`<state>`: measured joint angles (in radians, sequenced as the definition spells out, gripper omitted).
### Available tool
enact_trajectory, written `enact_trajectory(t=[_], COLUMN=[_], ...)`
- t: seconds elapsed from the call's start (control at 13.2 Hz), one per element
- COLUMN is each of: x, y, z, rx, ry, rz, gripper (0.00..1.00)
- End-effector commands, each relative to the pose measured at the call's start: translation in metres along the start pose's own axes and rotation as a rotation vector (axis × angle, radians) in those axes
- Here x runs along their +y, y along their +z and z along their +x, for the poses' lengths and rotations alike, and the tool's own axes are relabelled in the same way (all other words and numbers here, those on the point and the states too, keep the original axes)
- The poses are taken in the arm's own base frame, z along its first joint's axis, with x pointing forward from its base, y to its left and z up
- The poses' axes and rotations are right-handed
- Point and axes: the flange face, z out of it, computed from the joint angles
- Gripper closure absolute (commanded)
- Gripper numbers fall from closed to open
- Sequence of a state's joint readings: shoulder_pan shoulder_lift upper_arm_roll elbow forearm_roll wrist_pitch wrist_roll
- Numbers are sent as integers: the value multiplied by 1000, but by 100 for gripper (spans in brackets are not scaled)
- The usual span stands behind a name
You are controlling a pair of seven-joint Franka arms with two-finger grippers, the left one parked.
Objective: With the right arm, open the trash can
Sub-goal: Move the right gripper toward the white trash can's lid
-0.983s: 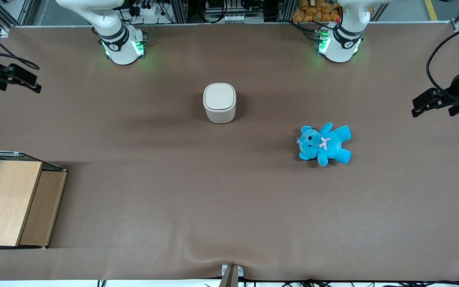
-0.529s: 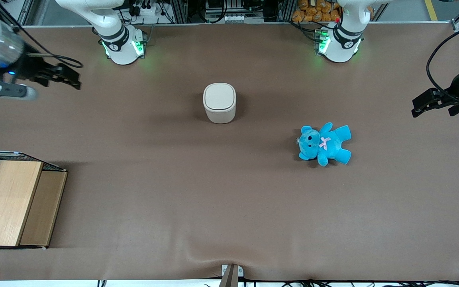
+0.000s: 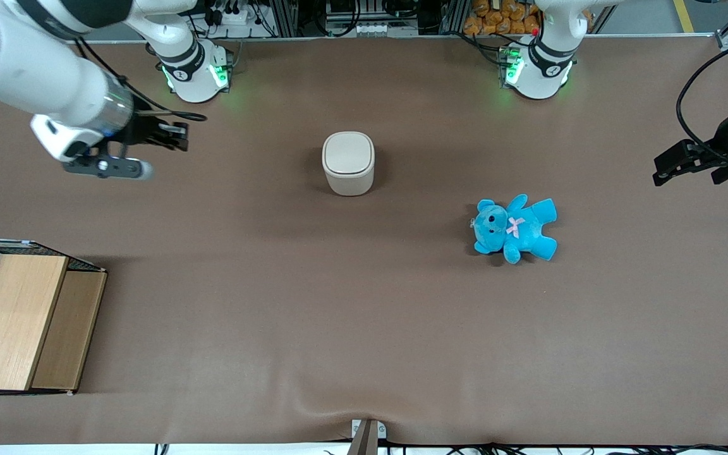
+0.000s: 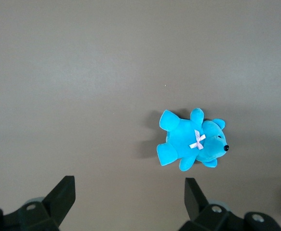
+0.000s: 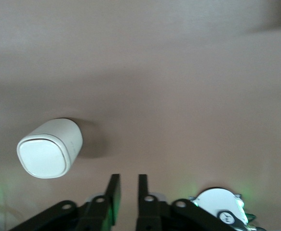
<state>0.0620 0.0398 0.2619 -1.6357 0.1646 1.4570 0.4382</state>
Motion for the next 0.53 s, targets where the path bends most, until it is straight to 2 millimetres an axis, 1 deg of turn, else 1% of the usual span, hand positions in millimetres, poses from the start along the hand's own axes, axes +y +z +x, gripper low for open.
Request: enact_trajectory(t=[0.0,0.08,0.23,0.3,0.38,0.45], x=[-35,-45,-67,-73,-89,-106], y=[26,35,49,55,65,81], z=[-4,-3,-6,-6,-9,-11], rx=[-17,-28,-33,-39,-40,-40], ry=[58,69,41,49,48,47], rz=[0,-5,-11,-14,-18,-27], gripper=[95,99,100,100,100,100])
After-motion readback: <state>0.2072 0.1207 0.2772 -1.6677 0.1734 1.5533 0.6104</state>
